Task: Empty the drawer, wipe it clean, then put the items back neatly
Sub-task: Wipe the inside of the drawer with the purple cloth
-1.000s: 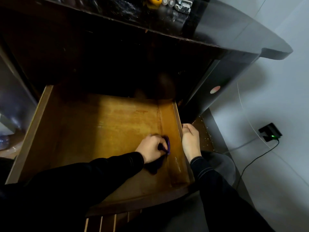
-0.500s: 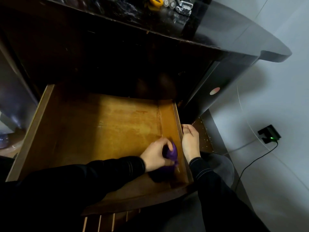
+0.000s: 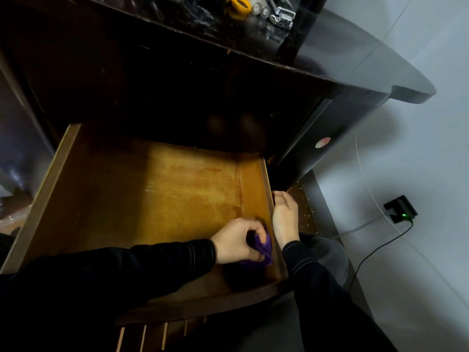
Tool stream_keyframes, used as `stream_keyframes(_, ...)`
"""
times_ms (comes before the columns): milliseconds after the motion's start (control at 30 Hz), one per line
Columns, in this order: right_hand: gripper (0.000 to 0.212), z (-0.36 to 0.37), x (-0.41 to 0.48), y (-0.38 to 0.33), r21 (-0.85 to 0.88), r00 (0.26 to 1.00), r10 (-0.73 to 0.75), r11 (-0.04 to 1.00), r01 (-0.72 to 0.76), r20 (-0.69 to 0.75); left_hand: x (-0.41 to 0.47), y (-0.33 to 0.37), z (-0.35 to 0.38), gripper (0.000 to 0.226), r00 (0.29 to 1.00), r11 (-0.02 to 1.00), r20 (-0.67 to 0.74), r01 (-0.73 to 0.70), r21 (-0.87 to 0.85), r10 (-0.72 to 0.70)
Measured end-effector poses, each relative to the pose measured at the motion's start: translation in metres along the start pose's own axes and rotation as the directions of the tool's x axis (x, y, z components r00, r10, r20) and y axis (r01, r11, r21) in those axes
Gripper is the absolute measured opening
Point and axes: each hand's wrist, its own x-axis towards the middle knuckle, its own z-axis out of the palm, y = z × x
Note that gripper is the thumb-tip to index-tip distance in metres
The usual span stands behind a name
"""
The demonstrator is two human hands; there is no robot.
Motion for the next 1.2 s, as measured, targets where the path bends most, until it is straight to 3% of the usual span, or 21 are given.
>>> stream_keyframes(133, 0.03, 0.001, 0.0, 0.001, 0.039, 1.0, -0.009, 0.999, 0.009, 0.004, 0.008, 0.009, -0.01, 0.025, 0.986, 0.997, -0.166, -0.023, -0.075, 0.01)
stream_keyframes(367, 0.036, -0.001, -0.01, -0.007, 0.086, 0.999, 0.034, 0.996, -0.035, 0.012, -0.011, 0.011, 0.007, 0.021, 0.995, 0.995, 0.007, -0.1, -0.023, 0.1)
stream_keyframes(467, 0.037, -0.01, -0.019, -0.006, 0.005, 0.981, 0.043, 0.999, -0.045, 0.189, -0.008, 0.011, 0.001, 0.022, 0.993, 0.994, -0.066, -0.099, -0.034, 0.097)
stream_keyframes(567, 0.032, -0.04, -0.029, -0.002, -0.052, 0.918, 0.062, 0.998, -0.045, 0.391, -0.004, 0.012, -0.003, 0.022, 0.984, 0.994, -0.15, -0.1, -0.047, 0.092)
stream_keyframes(633, 0.035, -0.051, -0.038, 0.002, -0.085, 0.892, 0.091, 0.995, -0.059, 0.442, -0.005, 0.013, -0.002, 0.022, 0.983, 0.994, -0.157, -0.105, -0.037, 0.098)
stream_keyframes(800, 0.032, -0.039, -0.055, 0.006, 0.017, 0.954, 0.0, 1.0, -0.006, 0.301, -0.018, 0.019, 0.005, 0.019, 0.984, 0.983, 0.002, -0.175, 0.046, 0.175)
stream_keyframes(967, 0.029, -0.04, -0.052, 0.008, 0.024, 0.973, 0.053, 0.998, -0.059, 0.223, -0.021, 0.02, 0.008, 0.013, 0.952, 0.947, 0.089, -0.302, 0.108, 0.293)
stream_keyframes(1067, 0.027, -0.038, -0.051, 0.009, 0.034, 0.973, 0.074, 0.996, -0.083, 0.218, -0.024, 0.012, 0.011, 0.012, 0.916, 0.879, 0.139, -0.401, 0.257, 0.377)
stream_keyframes(1133, 0.027, -0.039, -0.051, 0.01, 0.026, 0.972, 0.081, 0.996, -0.089, 0.22, -0.025, 0.002, 0.012, 0.015, 0.912, 0.844, 0.206, -0.407, 0.35, 0.355)
stream_keyframes(1200, 0.028, -0.039, -0.052, 0.009, 0.015, 0.974, 0.081, 0.996, -0.086, 0.211, -0.026, 0.001, 0.012, 0.017, 0.937, 0.886, 0.219, -0.333, 0.321, 0.272)
